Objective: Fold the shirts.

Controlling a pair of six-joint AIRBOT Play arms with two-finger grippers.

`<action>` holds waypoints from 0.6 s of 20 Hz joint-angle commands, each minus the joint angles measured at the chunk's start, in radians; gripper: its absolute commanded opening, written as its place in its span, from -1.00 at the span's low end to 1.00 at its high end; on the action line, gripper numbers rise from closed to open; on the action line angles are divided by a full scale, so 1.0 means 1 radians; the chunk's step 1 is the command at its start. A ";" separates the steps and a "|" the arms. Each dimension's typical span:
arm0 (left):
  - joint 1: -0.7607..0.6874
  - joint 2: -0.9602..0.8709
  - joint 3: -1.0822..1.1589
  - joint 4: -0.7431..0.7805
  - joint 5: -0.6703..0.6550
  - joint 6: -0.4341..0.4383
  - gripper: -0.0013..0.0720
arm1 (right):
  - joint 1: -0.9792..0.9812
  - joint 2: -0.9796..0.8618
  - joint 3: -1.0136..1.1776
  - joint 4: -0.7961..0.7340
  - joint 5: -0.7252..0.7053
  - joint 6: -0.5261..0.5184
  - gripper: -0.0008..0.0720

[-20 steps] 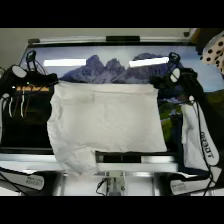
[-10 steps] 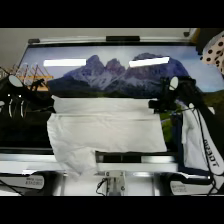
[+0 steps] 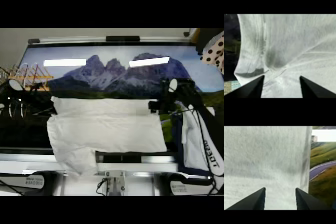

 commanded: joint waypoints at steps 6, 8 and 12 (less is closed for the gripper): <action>0.119 0.229 -0.239 -0.005 -0.191 -0.030 0.28 | -0.164 0.189 -0.087 -0.147 0.235 -0.115 0.42; 0.141 0.369 -0.468 -0.009 -0.117 -0.032 0.29 | -0.230 0.252 -0.161 -0.145 0.208 -0.154 0.42; 0.146 0.589 -0.752 -0.010 -0.012 -0.027 0.69 | -0.315 0.330 -0.244 -0.109 0.162 -0.185 0.42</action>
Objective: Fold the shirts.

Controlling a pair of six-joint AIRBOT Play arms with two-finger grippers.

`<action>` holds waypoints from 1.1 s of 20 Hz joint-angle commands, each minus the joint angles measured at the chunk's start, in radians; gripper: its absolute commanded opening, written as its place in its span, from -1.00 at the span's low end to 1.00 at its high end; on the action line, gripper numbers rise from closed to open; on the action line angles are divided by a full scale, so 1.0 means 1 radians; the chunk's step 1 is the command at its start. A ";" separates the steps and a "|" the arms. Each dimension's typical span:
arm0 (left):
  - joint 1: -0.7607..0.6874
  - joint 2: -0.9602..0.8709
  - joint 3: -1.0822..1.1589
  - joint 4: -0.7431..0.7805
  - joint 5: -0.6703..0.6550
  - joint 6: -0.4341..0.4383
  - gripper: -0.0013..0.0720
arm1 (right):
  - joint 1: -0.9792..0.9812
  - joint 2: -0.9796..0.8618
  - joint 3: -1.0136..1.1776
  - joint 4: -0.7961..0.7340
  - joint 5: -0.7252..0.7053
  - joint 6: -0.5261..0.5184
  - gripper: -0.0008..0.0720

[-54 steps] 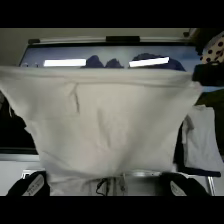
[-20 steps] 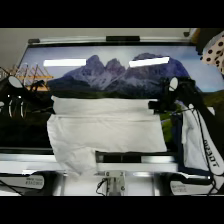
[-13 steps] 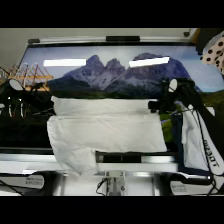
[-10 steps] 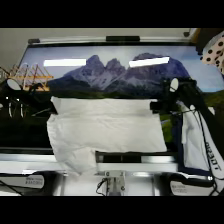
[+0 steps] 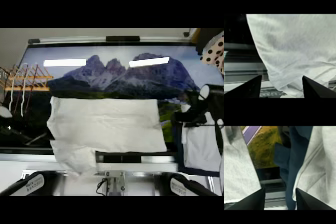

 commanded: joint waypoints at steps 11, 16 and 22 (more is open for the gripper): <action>-0.114 0.136 -0.266 -0.013 0.108 0.014 0.64 | -0.082 0.063 -0.060 0.072 -0.045 -0.045 0.42; -0.212 0.043 -0.265 0.011 0.119 -0.016 -0.10 | -0.082 0.063 -0.064 0.079 -0.005 -0.047 0.44; -0.218 0.046 -0.262 -0.084 0.195 -0.048 -0.86 | -0.113 0.063 -0.272 0.301 -0.035 -0.138 0.84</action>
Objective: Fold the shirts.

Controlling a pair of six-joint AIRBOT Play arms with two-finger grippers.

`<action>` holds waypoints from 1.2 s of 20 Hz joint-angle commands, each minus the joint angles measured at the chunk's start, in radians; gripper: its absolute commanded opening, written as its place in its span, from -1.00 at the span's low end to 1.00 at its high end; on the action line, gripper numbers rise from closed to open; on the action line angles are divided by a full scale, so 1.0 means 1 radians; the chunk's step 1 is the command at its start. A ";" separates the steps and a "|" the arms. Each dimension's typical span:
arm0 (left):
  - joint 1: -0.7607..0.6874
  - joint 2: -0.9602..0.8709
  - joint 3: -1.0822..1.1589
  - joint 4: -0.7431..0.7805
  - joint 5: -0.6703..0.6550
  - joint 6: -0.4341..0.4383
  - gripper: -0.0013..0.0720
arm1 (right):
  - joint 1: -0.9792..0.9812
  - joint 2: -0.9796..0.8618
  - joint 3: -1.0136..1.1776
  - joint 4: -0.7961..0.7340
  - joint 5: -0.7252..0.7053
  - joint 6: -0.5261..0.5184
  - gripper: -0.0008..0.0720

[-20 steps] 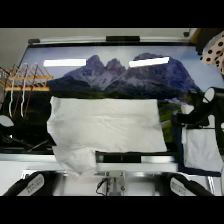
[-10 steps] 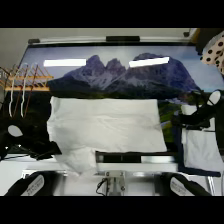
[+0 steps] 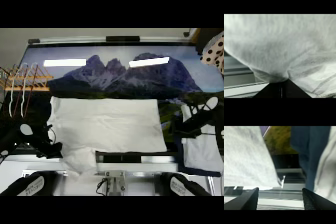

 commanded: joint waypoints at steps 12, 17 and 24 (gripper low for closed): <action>-0.005 0.072 0.001 -0.054 0.043 -0.011 -0.86 | 0.058 -0.064 -0.265 0.104 -0.241 0.003 0.81; -0.005 0.095 0.023 -0.054 0.043 -0.009 -0.86 | 0.121 -0.066 -0.262 0.117 -0.254 0.048 -0.77; 0.087 0.089 0.400 -0.047 -0.008 0.084 -0.86 | 0.147 0.043 -0.010 0.115 -0.258 0.040 -0.78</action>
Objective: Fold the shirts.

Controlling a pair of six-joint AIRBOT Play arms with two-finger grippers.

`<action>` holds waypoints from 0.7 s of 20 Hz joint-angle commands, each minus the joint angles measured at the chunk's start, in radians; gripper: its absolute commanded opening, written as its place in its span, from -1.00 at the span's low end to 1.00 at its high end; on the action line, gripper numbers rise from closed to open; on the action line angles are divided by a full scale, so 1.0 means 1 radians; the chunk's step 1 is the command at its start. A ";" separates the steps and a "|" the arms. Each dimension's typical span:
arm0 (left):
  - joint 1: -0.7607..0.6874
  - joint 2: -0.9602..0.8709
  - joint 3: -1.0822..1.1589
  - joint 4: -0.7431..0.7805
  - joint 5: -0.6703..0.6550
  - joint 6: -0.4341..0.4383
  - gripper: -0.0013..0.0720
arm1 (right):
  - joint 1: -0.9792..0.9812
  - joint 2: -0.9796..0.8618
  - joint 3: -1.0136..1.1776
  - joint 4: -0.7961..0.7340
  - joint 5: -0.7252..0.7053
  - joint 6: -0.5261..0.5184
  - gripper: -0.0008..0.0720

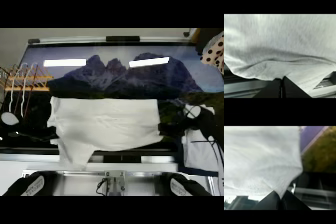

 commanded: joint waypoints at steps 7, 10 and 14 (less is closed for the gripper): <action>0.082 -0.330 0.465 -0.095 0.034 0.060 -0.86 | 0.077 -0.278 0.416 -0.036 -0.092 0.086 -0.78; 0.081 -0.473 0.617 -0.095 0.029 0.044 -0.86 | 0.090 -0.378 0.500 -0.064 -0.116 0.123 -0.78; 0.063 -0.615 0.722 -0.101 0.032 0.040 -0.86 | 0.090 -0.449 0.507 -0.059 -0.146 0.169 -0.77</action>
